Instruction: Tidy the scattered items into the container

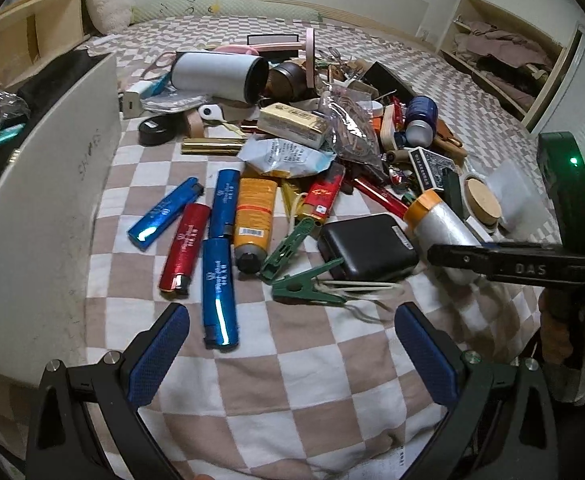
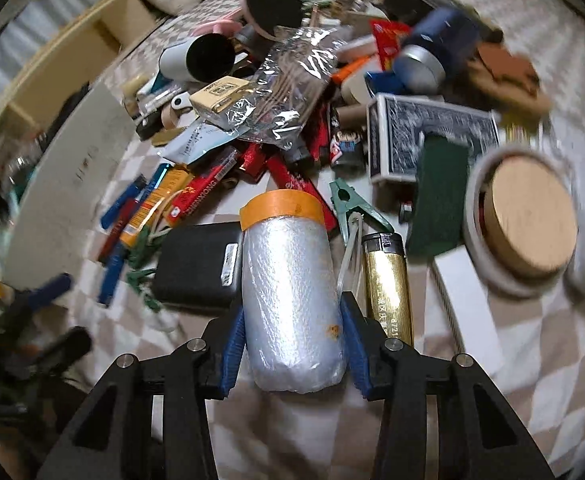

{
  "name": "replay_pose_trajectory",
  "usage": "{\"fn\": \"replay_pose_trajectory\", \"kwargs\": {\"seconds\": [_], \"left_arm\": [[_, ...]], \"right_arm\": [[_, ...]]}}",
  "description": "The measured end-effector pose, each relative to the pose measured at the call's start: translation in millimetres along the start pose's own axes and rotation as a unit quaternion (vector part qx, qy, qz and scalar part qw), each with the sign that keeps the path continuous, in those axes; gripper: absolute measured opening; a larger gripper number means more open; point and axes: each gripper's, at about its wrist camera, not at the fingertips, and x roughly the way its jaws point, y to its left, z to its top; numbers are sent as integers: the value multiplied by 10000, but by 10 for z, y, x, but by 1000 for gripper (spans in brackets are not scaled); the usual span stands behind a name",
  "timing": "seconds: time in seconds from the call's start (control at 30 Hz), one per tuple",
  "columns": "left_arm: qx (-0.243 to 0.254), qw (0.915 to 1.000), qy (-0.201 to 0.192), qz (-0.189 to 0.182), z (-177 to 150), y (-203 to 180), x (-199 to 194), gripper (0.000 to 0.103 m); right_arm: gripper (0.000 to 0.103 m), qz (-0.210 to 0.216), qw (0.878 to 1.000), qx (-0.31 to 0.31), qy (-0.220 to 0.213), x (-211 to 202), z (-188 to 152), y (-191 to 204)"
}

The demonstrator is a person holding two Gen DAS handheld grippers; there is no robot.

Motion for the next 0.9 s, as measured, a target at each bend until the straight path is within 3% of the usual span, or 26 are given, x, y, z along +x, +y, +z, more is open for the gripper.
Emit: {"fn": "replay_pose_trajectory", "kwargs": {"seconds": [0.23,0.43,0.67,0.9], "left_arm": [[90,9993,55,-366,78,-130,136,102],[-216,9971,280,-679,137,-138,279,102],[-407,9979,452,-241,167,-119,503,102],[-113,9984,505,246,149,-219,648,103]], "right_arm": [[45,146,9997,162,131,3,-40,-44],[45,201,9996,111,168,9,-62,-68],[45,274,9995,63,168,8,-92,-103],[45,331,9993,35,157,8,-108,-132]]}}
